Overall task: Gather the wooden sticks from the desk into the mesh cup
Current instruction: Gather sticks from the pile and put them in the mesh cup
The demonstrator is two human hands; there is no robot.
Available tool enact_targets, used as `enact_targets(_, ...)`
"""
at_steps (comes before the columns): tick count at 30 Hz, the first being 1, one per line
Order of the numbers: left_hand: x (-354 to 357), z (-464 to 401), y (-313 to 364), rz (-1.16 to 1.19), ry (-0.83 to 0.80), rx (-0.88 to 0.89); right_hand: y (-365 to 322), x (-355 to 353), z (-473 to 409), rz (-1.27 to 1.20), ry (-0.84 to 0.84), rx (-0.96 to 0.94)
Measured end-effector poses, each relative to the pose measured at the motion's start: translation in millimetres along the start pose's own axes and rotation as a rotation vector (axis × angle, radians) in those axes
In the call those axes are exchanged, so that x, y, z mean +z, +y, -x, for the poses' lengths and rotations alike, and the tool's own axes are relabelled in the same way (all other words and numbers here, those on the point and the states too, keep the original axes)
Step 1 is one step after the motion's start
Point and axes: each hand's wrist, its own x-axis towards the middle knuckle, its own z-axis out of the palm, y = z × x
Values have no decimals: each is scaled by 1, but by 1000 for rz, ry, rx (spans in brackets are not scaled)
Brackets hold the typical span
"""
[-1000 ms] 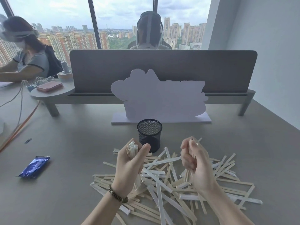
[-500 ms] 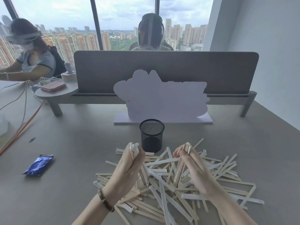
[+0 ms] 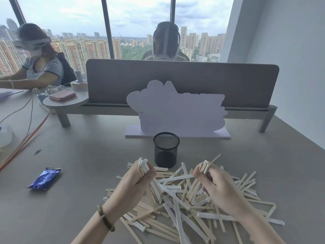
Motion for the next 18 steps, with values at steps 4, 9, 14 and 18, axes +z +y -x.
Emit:
enact_targets(4, -7, -2, -1, 67, -59, -63, -6, -3, 1, -29, -6, 22)
enact_targets(9, -7, -2, 3, 123, -77, -97, -7, -4, -2, -36, 15, 49)
enact_targets(14, -11, -3, 8, 271, -149, -116, -12, -8, -8, -72, 40, 47)
enact_targets(18, -18, -4, 2, 413, -181, -150, -16, -15, -20, -146, 117, 51)
